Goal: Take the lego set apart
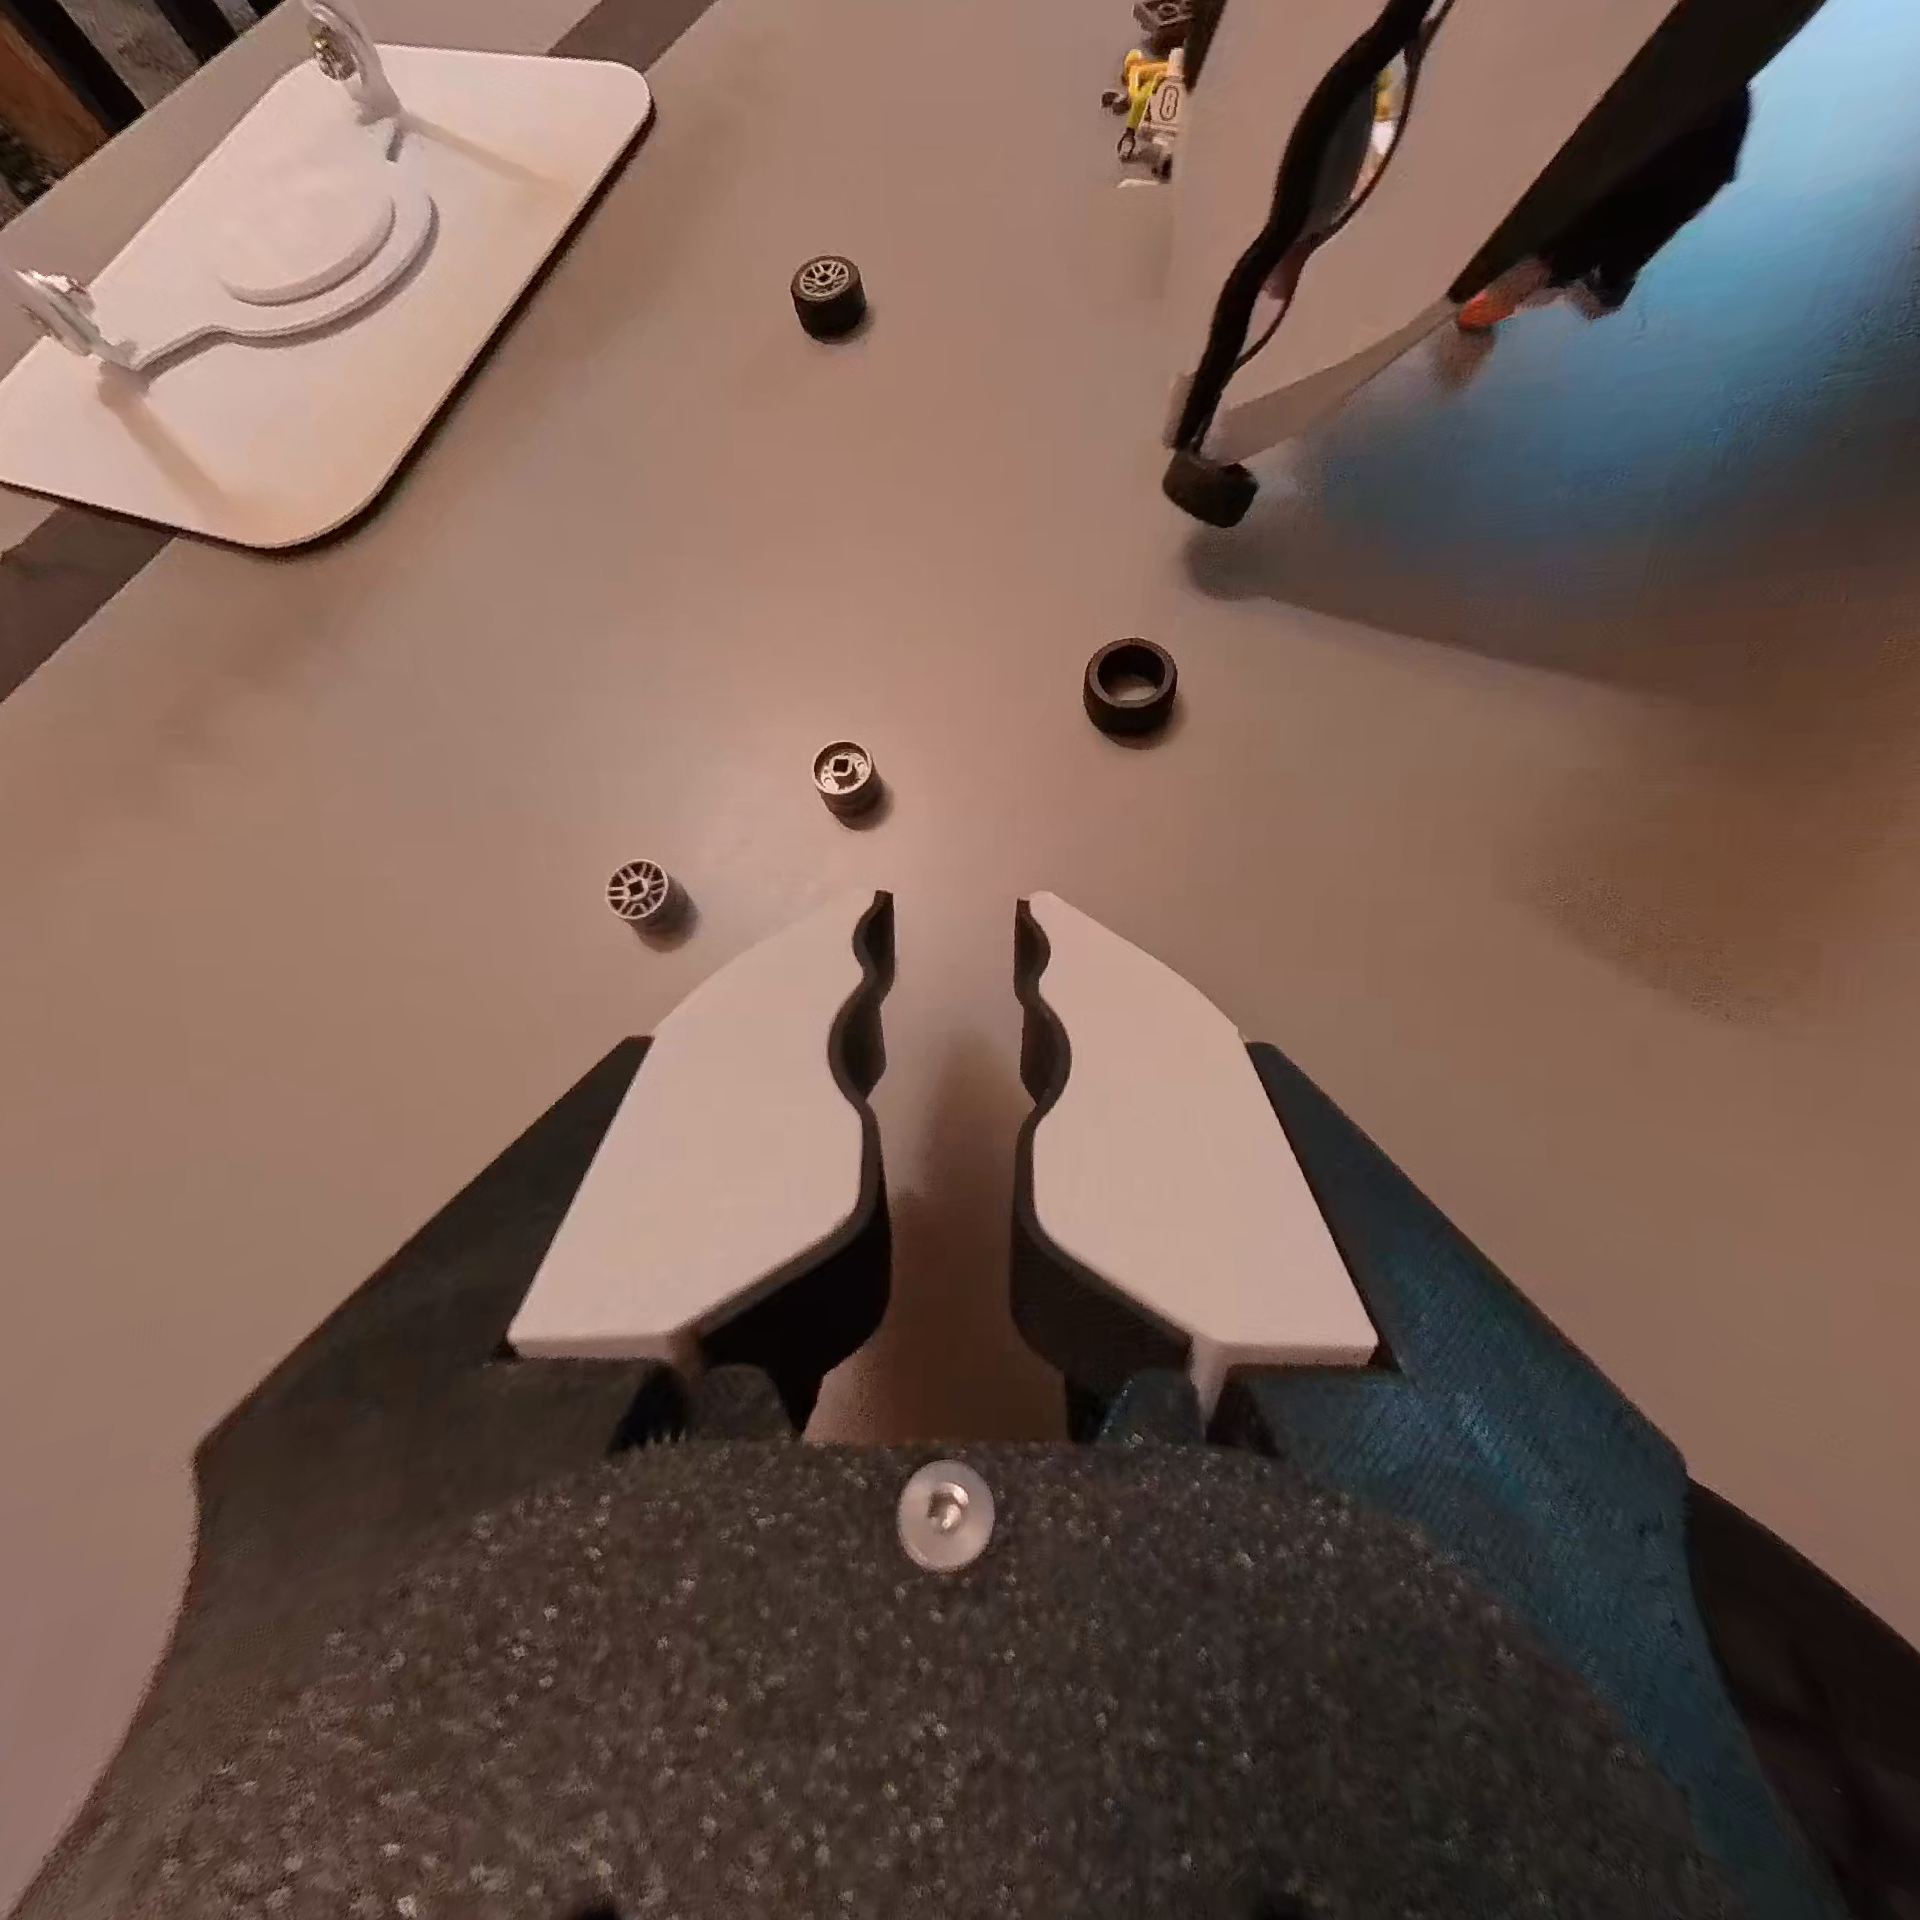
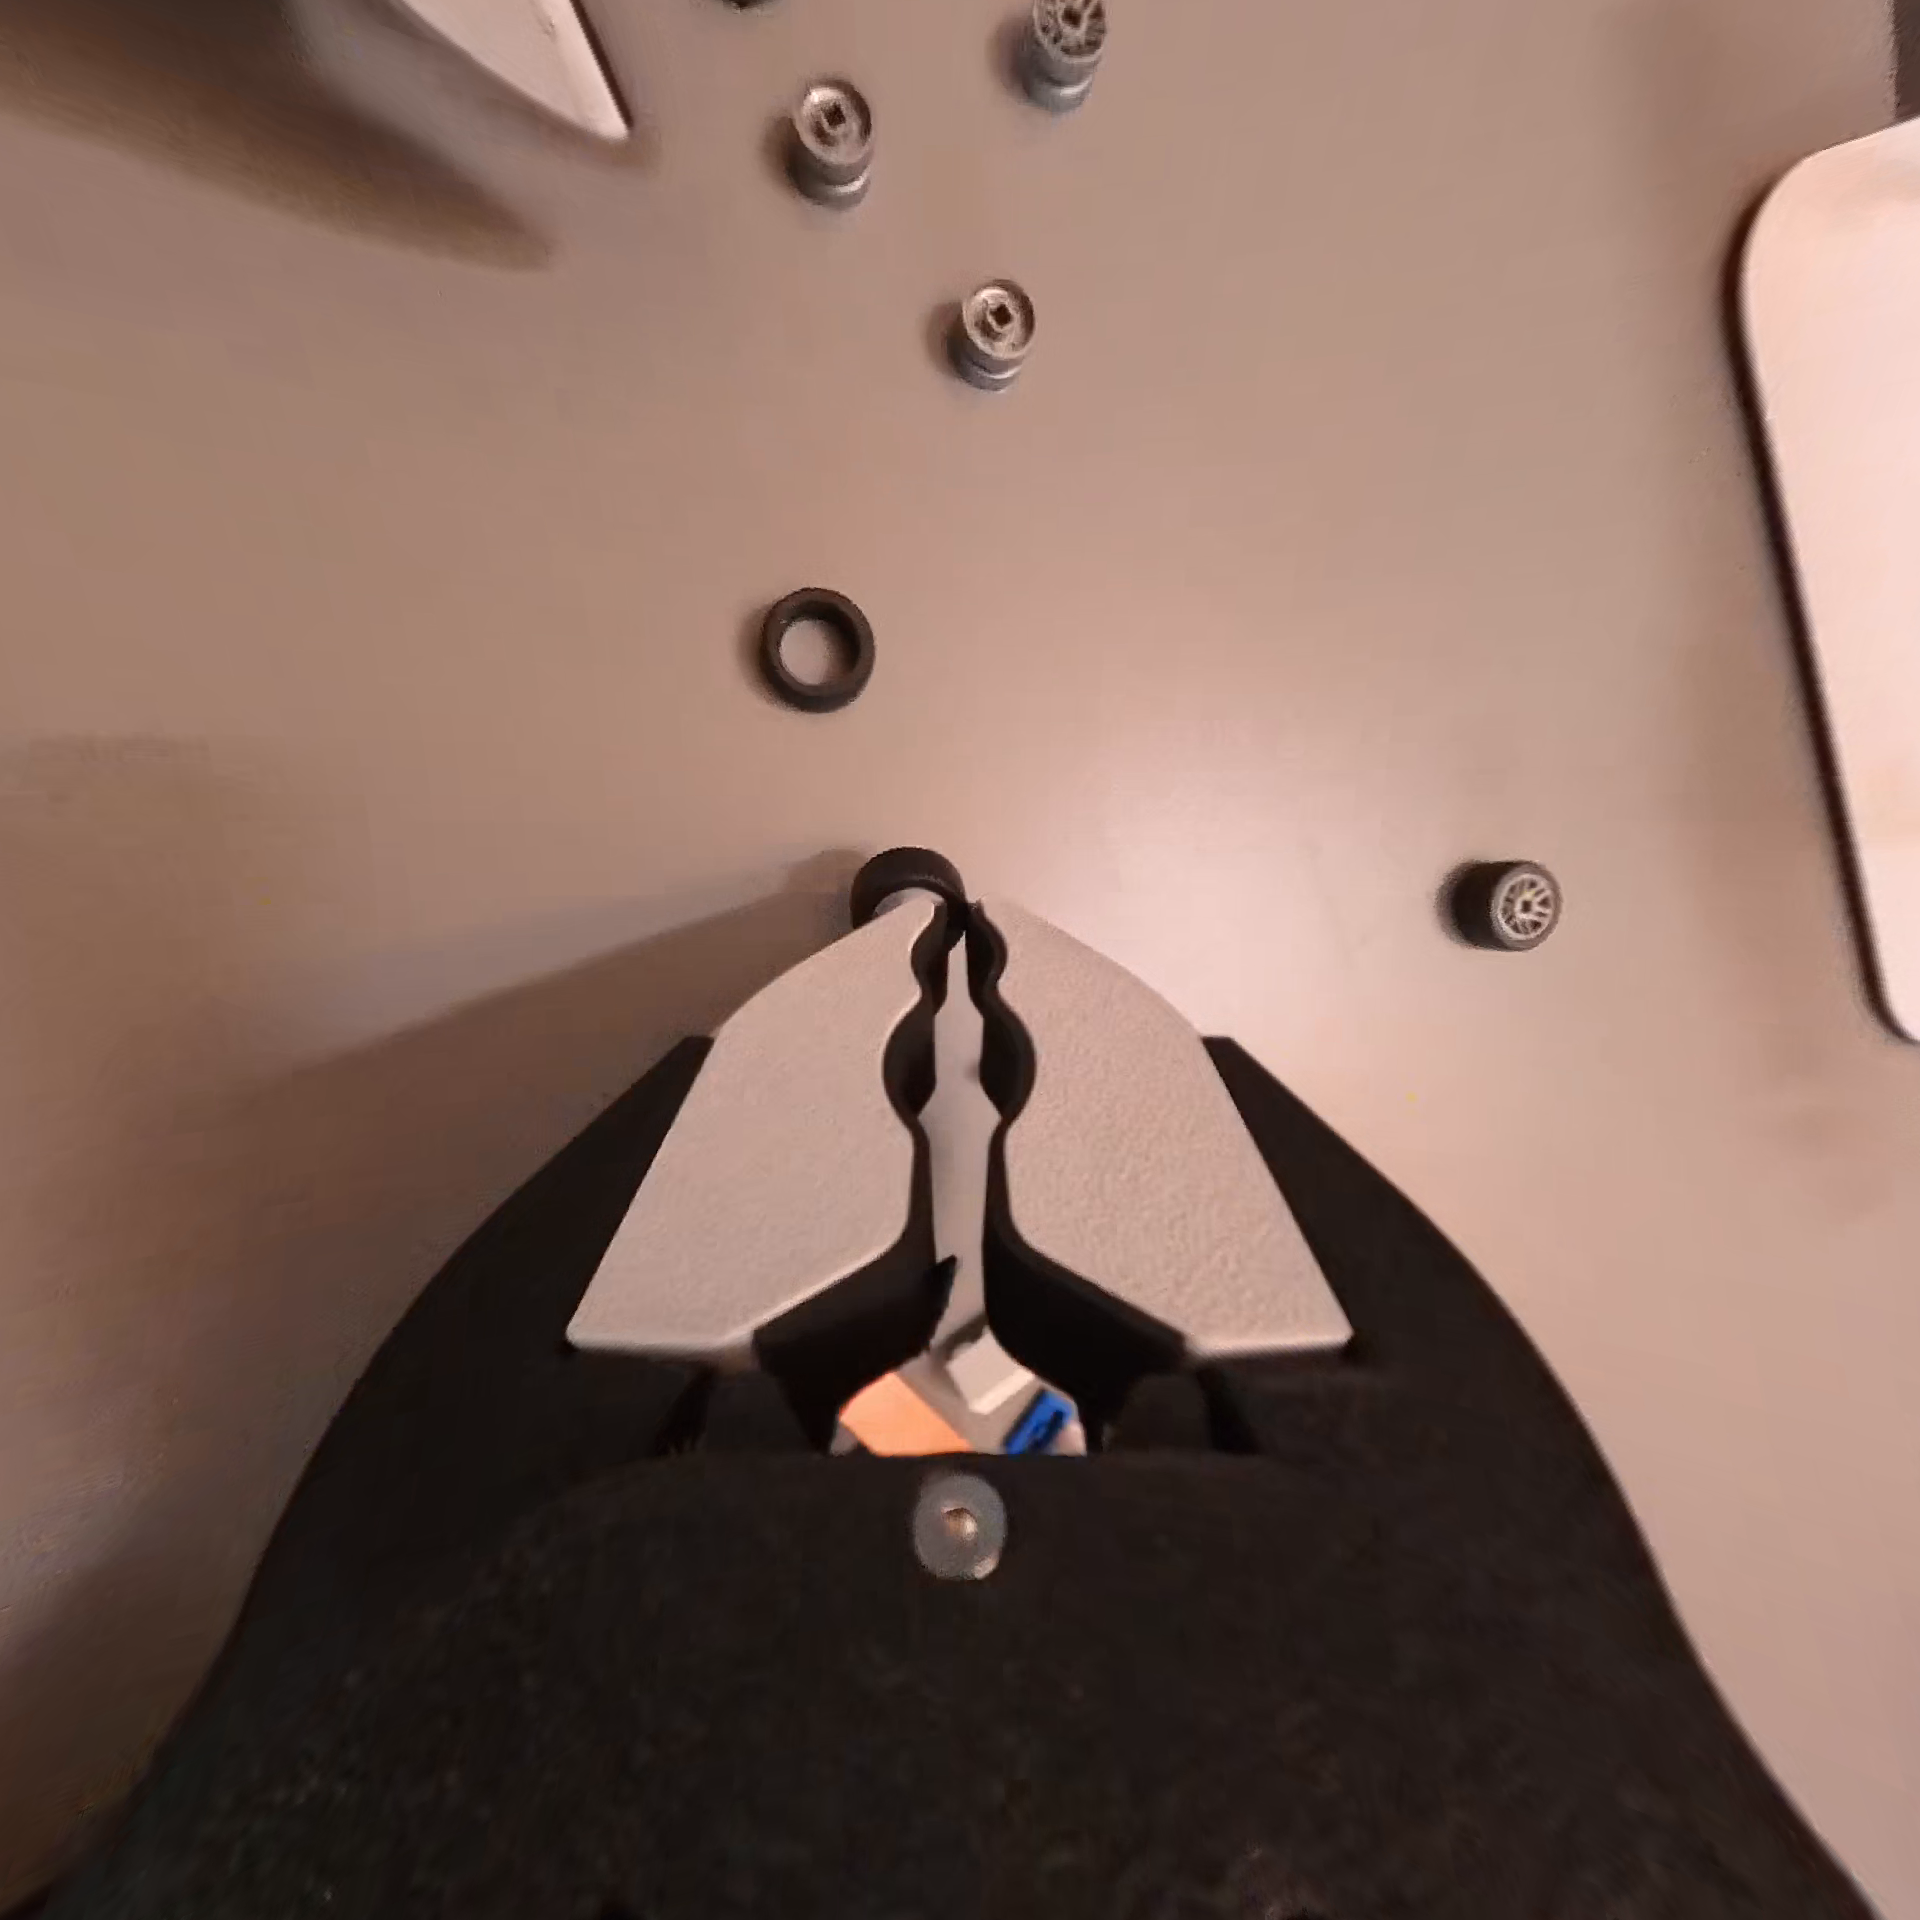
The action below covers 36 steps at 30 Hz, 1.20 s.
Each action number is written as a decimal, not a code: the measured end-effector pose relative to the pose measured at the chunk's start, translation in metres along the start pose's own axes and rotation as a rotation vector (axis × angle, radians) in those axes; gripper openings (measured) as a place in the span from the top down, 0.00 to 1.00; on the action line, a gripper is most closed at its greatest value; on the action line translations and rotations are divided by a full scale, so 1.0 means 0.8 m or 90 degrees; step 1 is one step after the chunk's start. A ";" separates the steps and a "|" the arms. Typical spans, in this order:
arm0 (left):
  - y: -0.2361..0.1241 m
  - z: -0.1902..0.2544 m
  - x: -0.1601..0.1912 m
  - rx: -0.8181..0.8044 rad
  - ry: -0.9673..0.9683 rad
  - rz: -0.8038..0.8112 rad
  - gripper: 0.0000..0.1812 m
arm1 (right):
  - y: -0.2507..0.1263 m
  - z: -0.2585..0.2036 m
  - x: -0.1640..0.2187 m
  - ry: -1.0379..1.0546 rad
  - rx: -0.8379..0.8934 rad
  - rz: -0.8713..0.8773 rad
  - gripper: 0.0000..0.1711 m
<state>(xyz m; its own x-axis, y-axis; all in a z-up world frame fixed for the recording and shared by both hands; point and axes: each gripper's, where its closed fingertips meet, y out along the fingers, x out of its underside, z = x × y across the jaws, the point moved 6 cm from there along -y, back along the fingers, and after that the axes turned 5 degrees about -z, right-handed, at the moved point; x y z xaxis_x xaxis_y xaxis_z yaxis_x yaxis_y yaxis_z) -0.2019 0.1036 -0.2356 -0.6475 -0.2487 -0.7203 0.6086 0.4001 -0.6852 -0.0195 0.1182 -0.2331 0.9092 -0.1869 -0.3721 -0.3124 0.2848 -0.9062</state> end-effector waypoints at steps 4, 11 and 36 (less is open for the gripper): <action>-0.002 -0.001 0.002 -0.004 0.004 0.014 0.88 | 0.008 0.007 -0.008 -0.013 -0.015 -0.050 0.99; 0.000 0.000 0.007 0.020 -0.008 0.021 0.89 | 0.014 0.010 -0.010 -0.003 -0.013 -0.066 0.95; -0.011 0.055 -0.056 -0.057 0.041 0.073 0.94 | 0.030 0.148 0.042 0.151 0.019 0.119 0.80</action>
<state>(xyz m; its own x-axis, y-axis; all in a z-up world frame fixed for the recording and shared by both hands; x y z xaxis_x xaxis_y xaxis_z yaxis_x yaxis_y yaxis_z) -0.1582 0.0726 -0.2020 -0.6062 -0.1405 -0.7828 0.6390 0.4999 -0.5846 0.0363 0.2299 -0.2435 0.7461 -0.3411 -0.5719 -0.4569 0.3625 -0.8123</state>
